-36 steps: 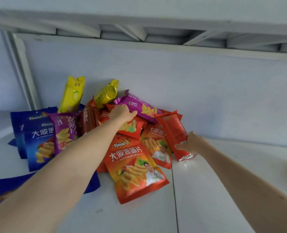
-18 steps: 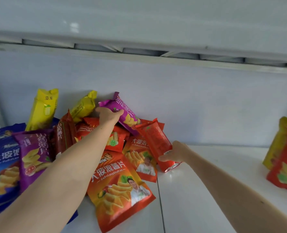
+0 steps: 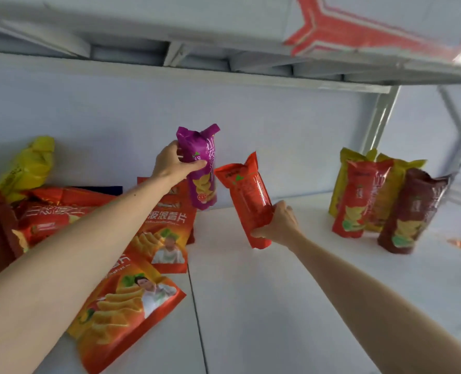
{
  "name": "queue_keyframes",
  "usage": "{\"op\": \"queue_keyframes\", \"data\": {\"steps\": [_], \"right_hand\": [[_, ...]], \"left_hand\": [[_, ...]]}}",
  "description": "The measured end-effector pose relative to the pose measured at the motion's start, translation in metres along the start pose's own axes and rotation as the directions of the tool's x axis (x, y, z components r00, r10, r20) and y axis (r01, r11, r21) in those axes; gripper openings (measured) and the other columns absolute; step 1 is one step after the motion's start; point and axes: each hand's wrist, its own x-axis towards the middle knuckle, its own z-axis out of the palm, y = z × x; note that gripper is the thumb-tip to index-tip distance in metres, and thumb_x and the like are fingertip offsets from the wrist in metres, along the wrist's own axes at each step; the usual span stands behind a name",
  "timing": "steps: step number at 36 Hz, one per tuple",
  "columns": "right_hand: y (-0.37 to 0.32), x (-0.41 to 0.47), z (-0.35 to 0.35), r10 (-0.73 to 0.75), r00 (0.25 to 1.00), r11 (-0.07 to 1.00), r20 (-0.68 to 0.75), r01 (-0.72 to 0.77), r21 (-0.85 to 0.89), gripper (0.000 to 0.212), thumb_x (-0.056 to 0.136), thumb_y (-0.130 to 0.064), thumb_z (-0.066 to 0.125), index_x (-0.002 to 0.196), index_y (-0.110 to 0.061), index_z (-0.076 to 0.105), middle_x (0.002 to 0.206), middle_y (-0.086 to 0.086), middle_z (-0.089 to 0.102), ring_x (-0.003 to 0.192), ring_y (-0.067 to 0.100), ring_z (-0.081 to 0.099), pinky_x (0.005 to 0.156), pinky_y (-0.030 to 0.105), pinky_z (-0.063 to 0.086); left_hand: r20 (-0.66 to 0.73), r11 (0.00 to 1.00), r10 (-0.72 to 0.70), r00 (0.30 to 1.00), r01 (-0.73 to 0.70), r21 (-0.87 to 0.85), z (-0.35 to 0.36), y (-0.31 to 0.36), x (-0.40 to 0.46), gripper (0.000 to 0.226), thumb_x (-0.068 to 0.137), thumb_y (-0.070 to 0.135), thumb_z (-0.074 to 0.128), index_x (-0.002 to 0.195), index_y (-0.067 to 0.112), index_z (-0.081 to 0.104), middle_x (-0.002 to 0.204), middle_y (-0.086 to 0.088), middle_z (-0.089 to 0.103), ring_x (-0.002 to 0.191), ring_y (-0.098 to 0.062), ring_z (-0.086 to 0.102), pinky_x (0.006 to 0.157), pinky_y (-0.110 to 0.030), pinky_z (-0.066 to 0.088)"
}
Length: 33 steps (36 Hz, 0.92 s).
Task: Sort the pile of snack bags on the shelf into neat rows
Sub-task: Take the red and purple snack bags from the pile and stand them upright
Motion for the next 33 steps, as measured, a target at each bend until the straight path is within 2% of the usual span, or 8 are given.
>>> {"op": "queue_keyframes", "data": {"steps": [5, 9, 16, 19, 22, 25, 29, 33], "right_hand": [[0.053, -0.018, -0.037, 0.091, 0.990, 0.996, -0.105, -0.090, 0.020, 0.083, 0.056, -0.039, 0.089, 0.116, -0.009, 0.041, 0.112, 0.008, 0.048, 0.101, 0.027, 0.055, 0.080, 0.039, 0.052], [0.097, -0.034, -0.067, 0.164, 0.966, 0.987, -0.202, -0.160, 0.037, 0.092, 0.056, -0.040, 0.090, 0.125, -0.008, 0.038, 0.118, 0.009, 0.047, 0.110, 0.028, 0.051, 0.090, 0.042, 0.050], [0.162, -0.056, -0.114, 0.248, 0.905, 0.969, -0.346, -0.231, 0.089, 0.098, 0.057, -0.037, 0.090, 0.132, -0.007, 0.034, 0.124, 0.012, 0.046, 0.114, 0.029, 0.049, 0.093, 0.043, 0.049], [0.182, -0.059, -0.130, 0.252, 0.894, 0.968, -0.371, -0.232, 0.099, 0.098, 0.058, -0.035, 0.090, 0.134, -0.006, 0.035, 0.123, 0.012, 0.048, 0.113, 0.028, 0.050, 0.089, 0.040, 0.049], [0.196, -0.060, -0.139, 0.267, 0.889, 0.964, -0.372, -0.243, 0.112, 0.093, 0.057, -0.034, 0.090, 0.129, -0.005, 0.038, 0.119, 0.011, 0.048, 0.105, 0.026, 0.052, 0.082, 0.037, 0.050], [0.205, -0.059, -0.142, 0.278, 0.888, 0.961, -0.368, -0.252, 0.117, 0.088, 0.058, -0.034, 0.090, 0.123, -0.004, 0.039, 0.117, 0.011, 0.048, 0.101, 0.025, 0.052, 0.077, 0.036, 0.048], [0.209, -0.058, -0.141, 0.293, 0.890, 0.956, -0.349, -0.260, 0.138, 0.084, 0.062, -0.033, 0.089, 0.121, -0.004, 0.037, 0.118, 0.013, 0.047, 0.100, 0.026, 0.050, 0.075, 0.035, 0.044], [0.209, -0.058, -0.138, 0.327, 0.896, 0.945, -0.300, -0.311, 0.102, 0.090, 0.062, -0.036, 0.089, 0.126, -0.005, 0.035, 0.121, 0.013, 0.045, 0.106, 0.028, 0.051, 0.077, 0.036, 0.046]], "left_hand": [[0.236, 0.997, 0.077, 0.969, -0.068, -0.045, 0.069, 0.032, -0.012, 0.071, 0.074, 0.032, 0.083, 0.134, 0.015, 0.048, 0.128, -0.004, 0.061, 0.114, -0.022, 0.059, 0.090, -0.032, 0.050], [0.389, 0.990, 0.140, 0.910, -0.115, -0.085, 0.120, 0.054, -0.022, 0.069, 0.073, 0.032, 0.084, 0.131, 0.017, 0.050, 0.124, -0.005, 0.064, 0.110, -0.024, 0.062, 0.097, -0.044, 0.050], [0.559, 0.970, 0.229, 0.797, -0.141, -0.197, 0.197, 0.094, -0.043, 0.063, 0.077, 0.028, 0.081, 0.130, 0.018, 0.050, 0.117, 0.000, 0.064, 0.107, -0.021, 0.062, 0.086, -0.039, 0.056], [0.617, 0.967, 0.240, 0.750, -0.125, -0.223, 0.221, 0.111, -0.050, 0.066, 0.079, 0.027, 0.079, 0.133, 0.017, 0.041, 0.119, -0.001, 0.061, 0.107, -0.019, 0.061, 0.076, -0.029, 0.055], [0.652, 0.962, 0.264, 0.711, -0.141, -0.235, 0.241, 0.124, -0.056, 0.071, 0.081, 0.026, 0.078, 0.137, 0.018, 0.035, 0.124, -0.003, 0.057, 0.110, -0.020, 0.061, 0.083, -0.038, 0.058], [0.648, 0.959, 0.278, 0.709, -0.169, -0.226, 0.256, 0.130, -0.060, 0.071, 0.082, 0.024, 0.078, 0.138, 0.019, 0.035, 0.127, -0.003, 0.057, 0.111, -0.021, 0.060, 0.089, -0.041, 0.057], [0.613, 0.967, 0.250, 0.750, -0.165, -0.193, 0.266, 0.131, -0.063, 0.067, 0.082, 0.021, 0.077, 0.138, 0.016, 0.040, 0.123, 0.000, 0.057, 0.110, -0.019, 0.058, 0.088, -0.033, 0.054], [0.656, 0.973, 0.190, 0.731, -0.229, -0.027, 0.265, 0.124, -0.063, 0.076, 0.077, 0.017, 0.080, 0.140, 0.011, 0.036, 0.128, -0.007, 0.056, 0.111, -0.023, 0.058, 0.087, -0.031, 0.051]]}}
